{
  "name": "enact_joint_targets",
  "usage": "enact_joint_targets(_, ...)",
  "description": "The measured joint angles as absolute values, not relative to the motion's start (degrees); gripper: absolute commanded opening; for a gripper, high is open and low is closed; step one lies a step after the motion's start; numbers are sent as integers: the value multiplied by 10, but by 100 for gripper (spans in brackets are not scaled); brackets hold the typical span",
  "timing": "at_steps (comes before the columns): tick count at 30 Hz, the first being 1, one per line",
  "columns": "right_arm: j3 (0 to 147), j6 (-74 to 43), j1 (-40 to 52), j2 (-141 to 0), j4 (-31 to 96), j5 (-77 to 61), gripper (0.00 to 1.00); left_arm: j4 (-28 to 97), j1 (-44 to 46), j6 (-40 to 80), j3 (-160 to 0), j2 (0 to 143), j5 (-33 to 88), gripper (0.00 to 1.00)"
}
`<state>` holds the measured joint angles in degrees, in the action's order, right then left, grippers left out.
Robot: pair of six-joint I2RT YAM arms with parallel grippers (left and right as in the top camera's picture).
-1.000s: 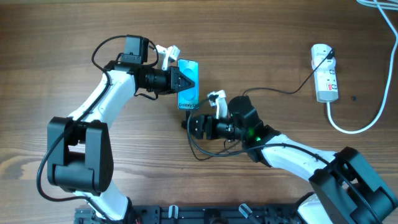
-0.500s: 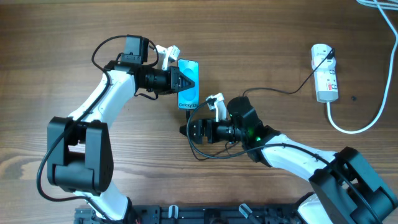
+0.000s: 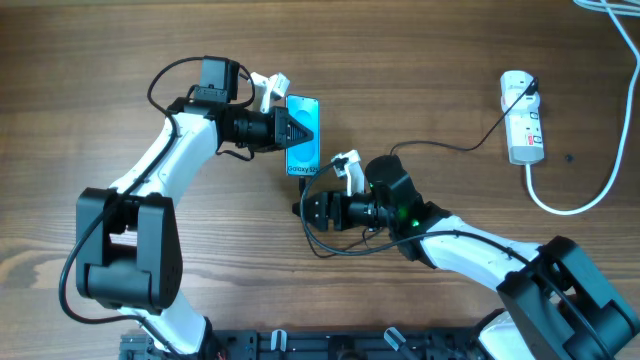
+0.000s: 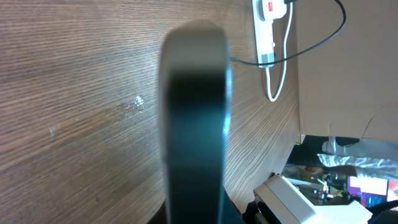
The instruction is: Plug charger to phone and switch on socket
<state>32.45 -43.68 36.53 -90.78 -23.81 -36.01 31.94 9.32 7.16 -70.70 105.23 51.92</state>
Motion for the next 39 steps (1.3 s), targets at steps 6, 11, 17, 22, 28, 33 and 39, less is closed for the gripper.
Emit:
enact_joint_targets(6,324,-438,365,-908,-238,-360,47,319,93,72,-707,1052,520,4)
enact_joint_targets(11,324,-438,365,-908,-246,-360,38,321,93,72,-707,1052,520,4)
enact_joint_targets(17,324,-438,365,-908,-263,-360,31,321,95,72,-707,1052,522,4)
enact_joint_targets(22,324,-438,365,-908,-266,-360,28,319,111,72,-707,1052,522,4)
enact_joint_targets(28,324,-439,365,-908,-266,-359,11,316,128,72,-707,1052,524,4)
enact_joint_targets(33,324,-441,366,-908,-262,-349,4,312,127,72,-707,1052,523,4)
enact_joint_targets(39,324,-454,367,-908,-262,-340,4,310,127,71,-707,1052,521,4)
